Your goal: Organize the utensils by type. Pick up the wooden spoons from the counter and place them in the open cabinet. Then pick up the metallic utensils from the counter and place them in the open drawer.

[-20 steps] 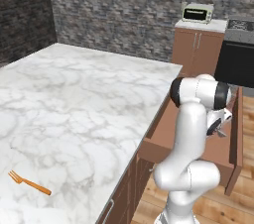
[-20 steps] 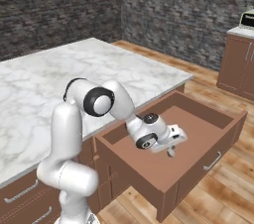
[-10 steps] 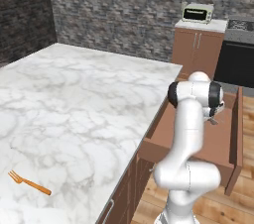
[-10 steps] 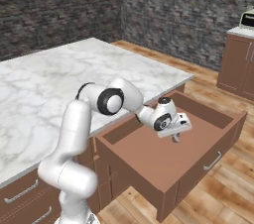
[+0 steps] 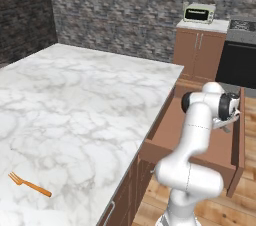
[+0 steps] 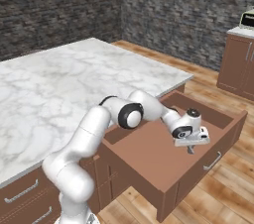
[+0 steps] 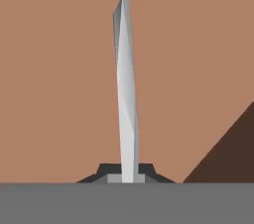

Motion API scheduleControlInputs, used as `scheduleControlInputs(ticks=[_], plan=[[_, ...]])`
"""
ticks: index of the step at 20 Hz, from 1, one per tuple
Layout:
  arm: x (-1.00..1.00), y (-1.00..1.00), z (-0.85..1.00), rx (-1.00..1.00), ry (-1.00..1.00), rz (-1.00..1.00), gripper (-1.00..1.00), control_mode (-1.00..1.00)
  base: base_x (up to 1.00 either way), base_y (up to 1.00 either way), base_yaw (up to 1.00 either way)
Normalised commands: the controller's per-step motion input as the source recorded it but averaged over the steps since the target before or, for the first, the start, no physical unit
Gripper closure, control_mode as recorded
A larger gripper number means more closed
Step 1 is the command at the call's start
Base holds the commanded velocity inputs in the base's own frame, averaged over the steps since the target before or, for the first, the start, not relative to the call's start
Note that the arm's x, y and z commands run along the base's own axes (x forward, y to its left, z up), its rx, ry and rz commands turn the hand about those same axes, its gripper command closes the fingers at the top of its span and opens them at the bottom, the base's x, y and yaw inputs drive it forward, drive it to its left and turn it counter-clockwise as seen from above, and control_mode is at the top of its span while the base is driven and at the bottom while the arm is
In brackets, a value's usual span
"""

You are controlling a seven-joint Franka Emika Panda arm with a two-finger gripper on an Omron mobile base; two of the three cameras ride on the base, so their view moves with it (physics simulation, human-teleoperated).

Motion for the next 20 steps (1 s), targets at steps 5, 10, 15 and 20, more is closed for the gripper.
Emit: scheduleControlInputs(ticks=[5, 10, 15, 20], plan=[[-0.81, 0.24, -0.44, 0.01, -0.13, -0.01, 1.00, -1.00, 0.00, 0.00, 0.00], [-0.42, 0.99, -0.37, -0.03, -0.08, -0.09, 1.00, -1.00, 0.00, 0.00, 0.00], [0.10, 0.70, -0.28, -0.03, 0.00, -0.10, 1.00, -1.00, 0.00, 0.00, 0.00], [0.61, 0.08, -0.02, 0.00, 0.00, -0.10, 1.00, -1.00, 0.00, 0.00, 0.00]])
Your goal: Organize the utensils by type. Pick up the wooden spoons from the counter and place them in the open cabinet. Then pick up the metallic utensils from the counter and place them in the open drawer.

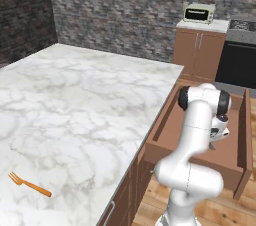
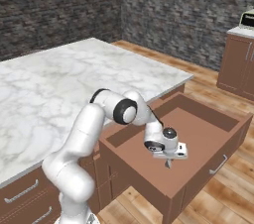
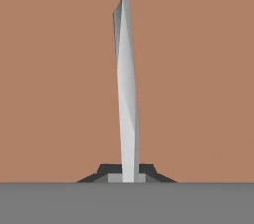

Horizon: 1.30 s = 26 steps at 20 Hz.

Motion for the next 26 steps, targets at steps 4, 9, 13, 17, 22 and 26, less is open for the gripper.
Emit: scheduleControlInputs(ticks=[4, 9, 13, 17, 22, 26], plan=[[0.76, -0.50, 0.00, 0.05, 0.00, -0.06, 1.00, -1.00, 0.00, 0.00, 0.00], [0.53, -0.91, 0.00, 0.09, 0.00, -0.09, 1.00, -1.00, 0.00, 0.00, 0.00], [0.32, -0.82, -0.09, 0.09, 0.00, -0.09, 1.00, -1.00, 0.00, 0.00, 0.00], [0.03, -0.16, -0.42, 0.00, -0.02, -0.04, -1.00, -1.00, 0.00, 0.00, 0.00], [-0.43, 0.04, -0.30, 0.00, -0.19, -0.03, -1.00, -1.00, 0.00, 0.00, 0.00], [-0.55, 0.26, 0.09, 0.01, -0.32, -0.05, -1.00, -1.00, 0.00, 0.00, 0.00]])
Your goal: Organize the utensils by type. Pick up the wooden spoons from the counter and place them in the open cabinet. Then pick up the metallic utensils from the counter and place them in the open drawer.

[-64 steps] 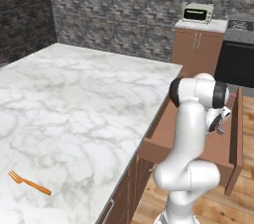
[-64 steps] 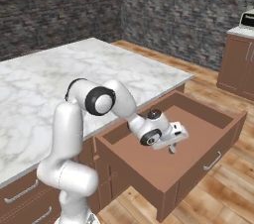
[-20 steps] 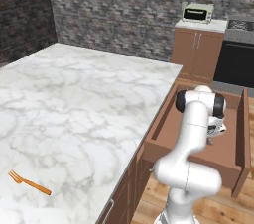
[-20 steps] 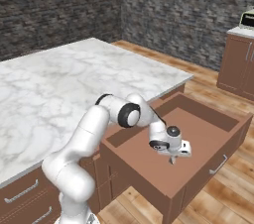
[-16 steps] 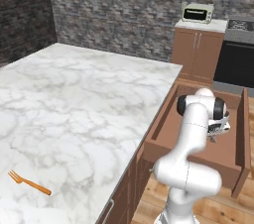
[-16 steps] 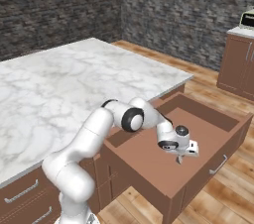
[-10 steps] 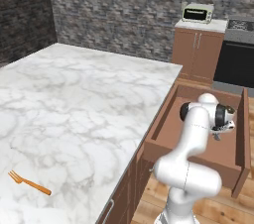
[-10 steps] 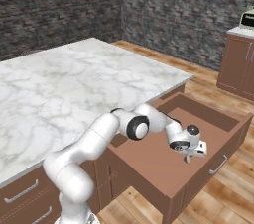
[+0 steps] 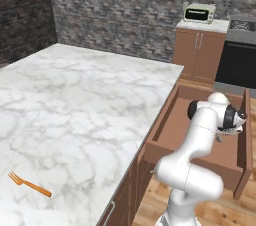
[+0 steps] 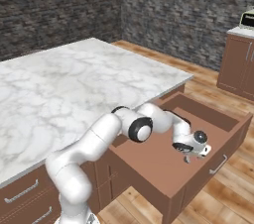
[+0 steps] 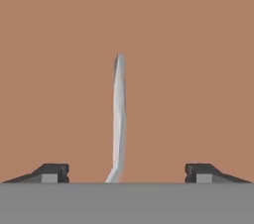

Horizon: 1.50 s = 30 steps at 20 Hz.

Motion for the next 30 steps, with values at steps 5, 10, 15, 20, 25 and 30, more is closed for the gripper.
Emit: scheduleControlInputs(ticks=[5, 10, 15, 20, 25, 30], plan=[[-0.36, 0.63, 0.94, 0.02, -0.32, 0.00, -1.00, -1.00, 0.00, 0.00, 0.00], [-0.15, 0.71, 1.00, -0.08, -0.09, 0.00, -1.00, -1.00, 0.00, 0.00, 0.00], [-0.22, 0.64, 1.00, -0.34, 0.19, 0.05, -1.00, -1.00, 0.00, 0.00, 0.00], [-0.24, 0.41, 1.00, -0.42, 0.29, 0.23, -1.00, -1.00, 0.00, 0.00, 0.00], [-0.62, 0.23, 0.78, -0.15, 0.04, 0.33, -1.00, -1.00, 0.00, 0.00, 0.00], [-0.58, -0.02, 0.80, 0.01, 0.01, 0.44, -1.00, -1.00, 0.00, 0.00, 0.00]])
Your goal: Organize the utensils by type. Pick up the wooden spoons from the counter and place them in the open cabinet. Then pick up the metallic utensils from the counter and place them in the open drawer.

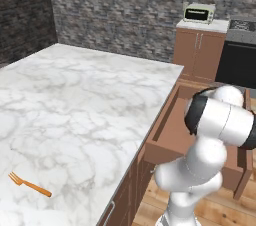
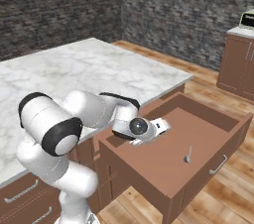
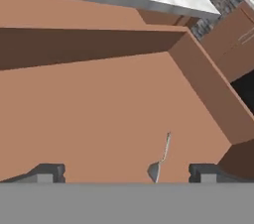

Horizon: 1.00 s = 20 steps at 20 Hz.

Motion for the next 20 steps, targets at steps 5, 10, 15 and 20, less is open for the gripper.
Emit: scheduleControlInputs(ticks=[5, 10, 15, 20], plan=[[-0.13, -0.06, 0.98, 0.05, 0.13, 0.39, -1.00, -1.00, 0.00, 0.00, 0.00], [-0.01, -0.07, 1.00, 0.01, 0.18, 0.36, -1.00, -1.00, 0.00, 0.00, 0.00], [-0.07, -0.26, 0.88, 0.01, 0.10, 0.38, -1.00, -1.00, 0.00, 0.00, 0.00], [-0.30, -0.01, 0.16, 0.03, -0.06, 0.24, -1.00, -1.00, 0.00, 0.00, 0.00]])
